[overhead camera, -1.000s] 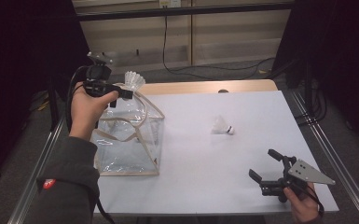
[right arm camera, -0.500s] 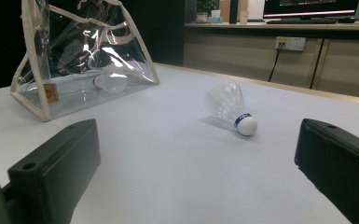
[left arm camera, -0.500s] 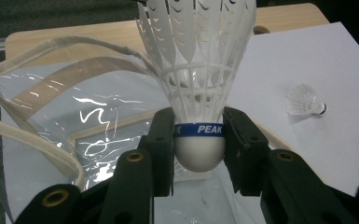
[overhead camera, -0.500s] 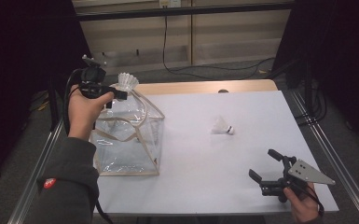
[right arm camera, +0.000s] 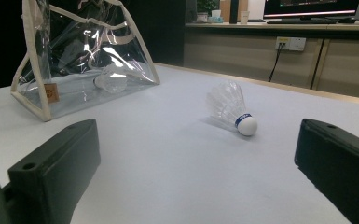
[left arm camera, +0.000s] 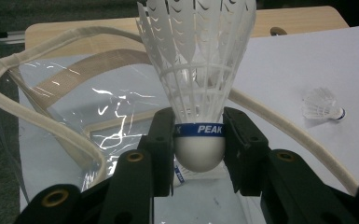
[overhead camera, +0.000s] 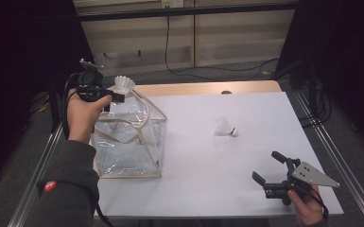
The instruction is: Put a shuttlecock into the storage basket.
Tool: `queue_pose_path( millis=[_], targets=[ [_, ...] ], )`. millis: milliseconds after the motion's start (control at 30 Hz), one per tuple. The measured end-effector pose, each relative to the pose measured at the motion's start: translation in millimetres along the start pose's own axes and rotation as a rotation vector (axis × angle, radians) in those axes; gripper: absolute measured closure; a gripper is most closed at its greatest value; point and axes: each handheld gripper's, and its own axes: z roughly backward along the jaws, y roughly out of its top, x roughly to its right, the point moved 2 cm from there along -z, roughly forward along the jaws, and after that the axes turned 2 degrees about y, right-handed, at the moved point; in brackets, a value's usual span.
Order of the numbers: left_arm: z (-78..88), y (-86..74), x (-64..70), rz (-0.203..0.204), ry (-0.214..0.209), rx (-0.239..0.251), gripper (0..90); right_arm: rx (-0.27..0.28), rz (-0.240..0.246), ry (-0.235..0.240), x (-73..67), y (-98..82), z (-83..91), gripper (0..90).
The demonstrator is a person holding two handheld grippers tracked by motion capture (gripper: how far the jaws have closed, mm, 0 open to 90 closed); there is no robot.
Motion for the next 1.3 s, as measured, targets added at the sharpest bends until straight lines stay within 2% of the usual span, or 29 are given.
queue_pose_path(
  millis=[433,500,833,867,900,933,967,1000,1300],
  targets=[
    [-6.8,-4.2,-7.3,0.004,0.032,-0.011,65.6,0.003,-0.002,0.002,1.0,-0.1,0.5,0.0],
    [-7.3,-4.7,-8.4,0.016,0.038,-0.009,65.7,0.004,-0.003,0.002,1.1,-0.1,0.5,0.0],
    [-12.2,-10.2,-15.8,0.010,0.062,-0.016,65.0,-0.001,-0.002,0.003,0.4,-0.5,-0.1,0.0],
    [-12.4,-10.3,-16.3,0.015,0.072,-0.013,61.9,-0.001,-0.002,0.004,0.3,-0.5,-0.1,0.0],
    [-12.5,-10.1,-17.1,0.016,0.083,-0.003,53.1,0.000,-0.002,0.003,0.5,-0.4,-0.1,0.0],
    [-12.7,-10.4,-17.0,0.017,0.088,0.000,50.2,0.002,-0.007,0.001,0.6,-0.2,-0.1,0.0],
    [-12.7,-10.7,-16.6,0.007,0.078,-0.013,54.9,0.002,-0.009,0.000,0.7,-0.3,0.0,0.0],
    [-12.6,-10.8,-16.3,0.006,0.079,-0.015,55.7,0.002,-0.005,0.002,1.2,-0.5,0.1,0.0],
    [-11.5,-10.5,-9.6,-0.006,0.037,-0.011,48.7,0.001,-0.003,0.003,0.6,-0.3,0.0,0.0]
  ],
)
